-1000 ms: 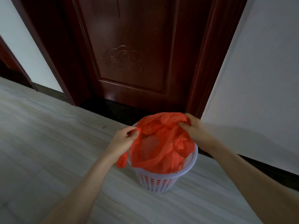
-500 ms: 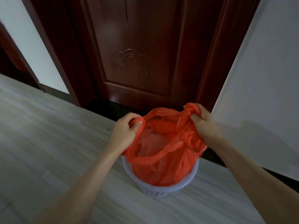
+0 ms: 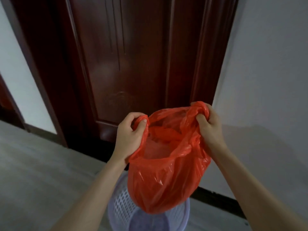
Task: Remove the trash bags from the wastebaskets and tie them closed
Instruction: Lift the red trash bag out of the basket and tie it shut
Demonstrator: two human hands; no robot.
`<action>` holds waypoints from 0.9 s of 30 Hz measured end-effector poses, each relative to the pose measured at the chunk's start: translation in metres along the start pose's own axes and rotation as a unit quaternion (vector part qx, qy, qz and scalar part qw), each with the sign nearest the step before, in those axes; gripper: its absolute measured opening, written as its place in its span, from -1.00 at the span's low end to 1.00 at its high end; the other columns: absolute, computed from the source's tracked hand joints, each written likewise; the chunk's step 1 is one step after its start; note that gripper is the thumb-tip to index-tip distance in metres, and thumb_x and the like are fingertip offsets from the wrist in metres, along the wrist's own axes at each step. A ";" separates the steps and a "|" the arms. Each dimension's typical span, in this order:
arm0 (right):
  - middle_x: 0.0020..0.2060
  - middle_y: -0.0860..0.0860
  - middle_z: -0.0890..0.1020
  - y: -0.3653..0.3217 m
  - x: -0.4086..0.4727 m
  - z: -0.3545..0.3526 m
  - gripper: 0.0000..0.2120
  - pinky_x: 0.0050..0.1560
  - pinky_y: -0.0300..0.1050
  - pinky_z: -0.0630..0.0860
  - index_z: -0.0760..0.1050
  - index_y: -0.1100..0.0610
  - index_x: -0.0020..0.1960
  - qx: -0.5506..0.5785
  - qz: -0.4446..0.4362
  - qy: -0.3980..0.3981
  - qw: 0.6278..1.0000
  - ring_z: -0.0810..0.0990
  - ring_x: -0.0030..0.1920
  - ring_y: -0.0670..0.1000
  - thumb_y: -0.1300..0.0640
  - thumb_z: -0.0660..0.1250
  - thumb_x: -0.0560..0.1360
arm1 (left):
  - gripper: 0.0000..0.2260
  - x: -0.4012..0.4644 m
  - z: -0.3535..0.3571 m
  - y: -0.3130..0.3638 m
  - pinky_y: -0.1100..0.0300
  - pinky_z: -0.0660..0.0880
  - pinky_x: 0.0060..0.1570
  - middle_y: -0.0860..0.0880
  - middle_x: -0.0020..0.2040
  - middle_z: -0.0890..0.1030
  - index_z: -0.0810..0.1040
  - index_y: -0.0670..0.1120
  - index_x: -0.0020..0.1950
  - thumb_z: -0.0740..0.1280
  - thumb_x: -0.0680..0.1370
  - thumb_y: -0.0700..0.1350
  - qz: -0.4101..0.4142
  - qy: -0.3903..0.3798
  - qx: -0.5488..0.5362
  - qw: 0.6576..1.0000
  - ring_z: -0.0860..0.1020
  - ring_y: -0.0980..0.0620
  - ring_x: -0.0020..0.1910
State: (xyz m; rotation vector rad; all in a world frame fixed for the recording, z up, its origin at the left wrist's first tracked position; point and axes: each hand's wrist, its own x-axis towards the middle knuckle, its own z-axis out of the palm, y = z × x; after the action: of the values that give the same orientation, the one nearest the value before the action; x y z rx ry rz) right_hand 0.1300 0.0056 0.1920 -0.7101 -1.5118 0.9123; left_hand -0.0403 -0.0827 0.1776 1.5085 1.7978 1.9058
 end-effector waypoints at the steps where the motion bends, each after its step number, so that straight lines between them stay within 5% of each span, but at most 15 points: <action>1: -0.14 -0.17 0.56 -0.009 0.006 -0.008 -0.70 -0.14 -0.42 0.50 0.48 -0.11 -0.07 -0.007 -0.015 0.007 1.000 0.55 -0.22 -0.30 0.27 0.14 0.47 | -0.81 0.005 0.006 0.013 0.62 0.34 -0.12 0.20 -0.17 0.55 0.52 0.05 -0.12 0.30 0.51 -0.25 0.012 -0.015 -0.009 1.000 0.50 0.47 -0.18; 4: -0.19 -0.16 0.57 -0.037 0.021 -0.039 -0.71 -0.10 -0.32 0.48 0.50 -0.07 -0.09 -0.033 -0.048 0.043 0.997 0.53 -0.22 -0.24 0.20 0.10 0.33 | -0.87 0.019 0.027 0.052 0.61 0.36 -0.11 0.19 -0.16 0.56 0.54 0.00 -0.09 0.30 0.52 -0.23 0.046 -0.049 -0.030 0.997 0.50 0.45 -0.16; 10: -0.16 -0.21 0.55 -0.066 0.023 -0.116 -0.65 -0.18 -0.49 0.41 0.47 0.05 -0.01 -0.084 -0.091 0.113 0.986 0.51 -0.25 -0.36 0.24 0.07 0.30 | -0.89 0.015 0.090 0.106 0.57 0.38 -0.11 0.21 -0.20 0.56 0.54 0.00 -0.09 0.31 0.51 -0.22 0.099 -0.125 -0.063 0.985 0.51 0.40 -0.19; 16: -0.24 -0.15 0.53 -0.039 -0.011 -0.185 -0.67 -0.28 -0.58 0.35 0.47 0.12 -0.02 -0.184 -0.040 0.122 0.975 0.50 -0.32 -0.42 0.27 0.07 0.29 | -0.90 -0.023 0.173 0.102 0.62 0.31 -0.07 0.13 -0.12 0.62 0.58 -0.11 -0.02 0.31 0.50 -0.22 0.123 -0.258 -0.031 0.958 0.50 0.34 -0.14; 18: -0.23 -0.08 0.54 -0.020 -0.027 -0.205 -0.65 -0.24 -0.59 0.36 0.49 0.15 -0.01 -0.224 -0.001 0.101 0.969 0.50 -0.30 -0.44 0.27 0.08 0.27 | -0.87 -0.037 0.197 0.084 0.40 0.43 0.08 0.05 -0.03 0.65 0.59 -0.08 0.01 0.29 0.51 -0.21 0.108 -0.311 0.013 0.944 0.56 0.19 -0.02; 21: -0.17 0.04 0.56 0.016 -0.054 -0.237 -0.59 -0.21 -0.54 0.39 0.51 0.23 0.02 -0.305 0.097 0.039 0.947 0.51 -0.28 -0.40 0.28 0.09 0.23 | -0.82 -0.061 0.226 0.058 0.05 0.48 0.13 0.00 0.07 0.66 0.57 0.01 0.07 0.25 0.52 -0.14 0.109 -0.406 0.122 0.899 0.58 -0.06 0.11; 25: -0.05 0.26 0.62 0.052 -0.085 -0.274 -0.72 0.02 -0.07 0.45 0.52 0.35 -0.02 -0.408 0.223 -0.040 0.884 0.60 0.02 0.18 0.47 0.14 0.34 | -0.79 -0.088 0.243 0.035 0.04 0.46 0.02 -0.09 0.13 0.62 0.48 0.00 0.15 0.15 0.58 -0.01 0.228 -0.453 0.328 0.797 0.55 -0.18 0.13; 27: 0.07 0.19 0.63 0.061 -0.091 -0.287 -0.62 0.12 -0.04 0.44 0.53 0.27 0.09 -0.484 0.248 -0.118 0.831 0.56 0.14 0.19 0.45 0.14 0.35 | -0.78 -0.098 0.245 0.030 0.03 0.46 -0.01 -0.14 0.11 0.61 0.45 -0.08 0.14 0.17 0.57 -0.01 0.287 -0.470 0.398 0.734 0.55 -0.21 0.13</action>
State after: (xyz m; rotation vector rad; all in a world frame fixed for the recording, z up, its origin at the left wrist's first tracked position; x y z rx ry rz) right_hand 0.4227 0.0035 0.0988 -1.8480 -2.0533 0.5453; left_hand 0.1952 0.0123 0.0984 2.7879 1.6789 0.0264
